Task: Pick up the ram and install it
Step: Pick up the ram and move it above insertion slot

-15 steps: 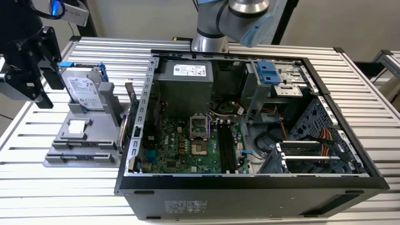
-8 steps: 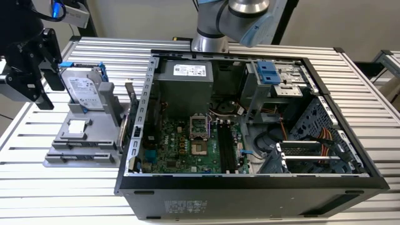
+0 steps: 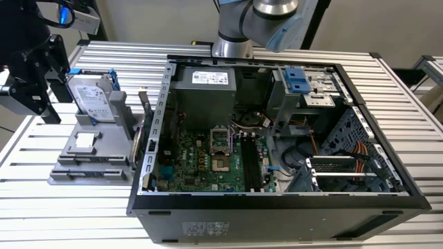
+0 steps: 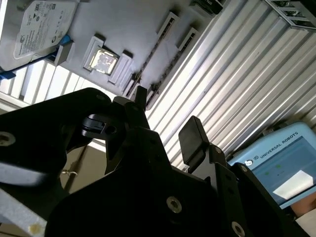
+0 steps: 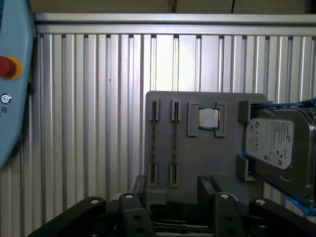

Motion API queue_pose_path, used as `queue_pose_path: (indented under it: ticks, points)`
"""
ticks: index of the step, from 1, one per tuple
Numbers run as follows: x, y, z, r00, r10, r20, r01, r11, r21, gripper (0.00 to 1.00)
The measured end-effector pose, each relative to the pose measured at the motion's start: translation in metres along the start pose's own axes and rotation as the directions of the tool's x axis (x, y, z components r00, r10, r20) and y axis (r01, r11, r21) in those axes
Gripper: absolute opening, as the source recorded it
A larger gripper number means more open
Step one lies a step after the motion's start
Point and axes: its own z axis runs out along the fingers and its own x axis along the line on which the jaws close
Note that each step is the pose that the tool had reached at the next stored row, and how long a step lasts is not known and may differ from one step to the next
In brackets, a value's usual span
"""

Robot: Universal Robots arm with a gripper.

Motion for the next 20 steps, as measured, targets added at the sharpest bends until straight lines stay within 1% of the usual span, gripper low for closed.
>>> queue_pose_path:
  ticks: [6,15,20]
  points:
    - [-0.0001,-0.0001,0.0030,1.0000,0.001,-0.0019,-0.001,1.0000,0.0001,1.00]
    - [-0.0002,-0.0001,0.0070,1.0000,0.004,-0.0075,-0.004,1.0000,-0.0001,1.00]
    - [-0.0005,-0.0002,0.0093,1.0000,0.004,-0.0091,-0.004,1.0000,0.0000,1.00]
